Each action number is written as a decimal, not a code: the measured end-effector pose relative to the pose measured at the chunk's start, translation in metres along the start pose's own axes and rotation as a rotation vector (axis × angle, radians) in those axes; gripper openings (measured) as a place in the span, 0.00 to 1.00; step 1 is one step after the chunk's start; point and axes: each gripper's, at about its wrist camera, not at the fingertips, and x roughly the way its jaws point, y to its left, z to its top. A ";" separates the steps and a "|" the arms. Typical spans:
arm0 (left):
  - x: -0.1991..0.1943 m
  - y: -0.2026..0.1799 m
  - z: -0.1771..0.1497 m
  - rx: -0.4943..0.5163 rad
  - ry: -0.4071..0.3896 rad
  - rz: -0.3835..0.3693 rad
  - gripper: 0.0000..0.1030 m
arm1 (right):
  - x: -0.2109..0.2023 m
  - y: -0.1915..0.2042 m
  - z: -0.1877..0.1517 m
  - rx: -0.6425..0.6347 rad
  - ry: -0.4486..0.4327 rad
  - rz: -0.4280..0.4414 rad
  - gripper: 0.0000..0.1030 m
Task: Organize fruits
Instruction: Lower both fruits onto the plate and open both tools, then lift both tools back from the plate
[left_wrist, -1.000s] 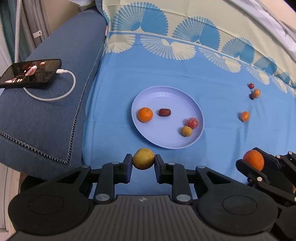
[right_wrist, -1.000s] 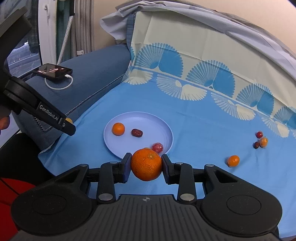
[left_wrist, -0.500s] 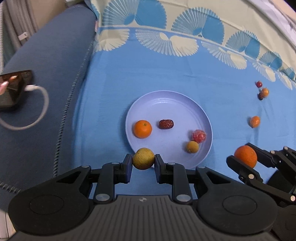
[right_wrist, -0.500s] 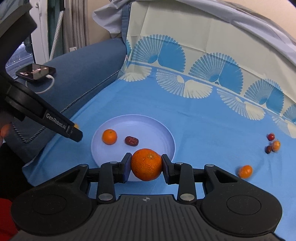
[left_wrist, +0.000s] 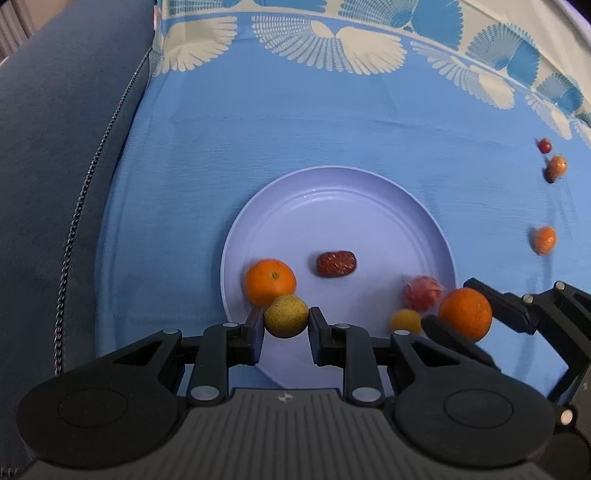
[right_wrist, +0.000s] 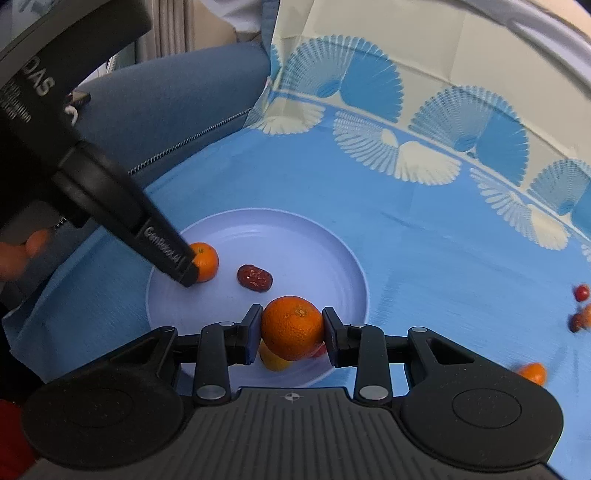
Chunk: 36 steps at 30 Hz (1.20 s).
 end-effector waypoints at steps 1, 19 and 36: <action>0.003 0.000 0.003 0.002 -0.001 0.001 0.27 | 0.005 0.000 0.001 -0.001 0.003 0.004 0.35; -0.060 0.029 -0.053 -0.063 -0.095 0.073 1.00 | -0.055 0.007 -0.024 0.054 0.066 0.027 0.93; -0.132 -0.010 -0.114 -0.015 -0.160 0.083 1.00 | -0.156 0.011 -0.045 0.166 -0.107 -0.079 0.97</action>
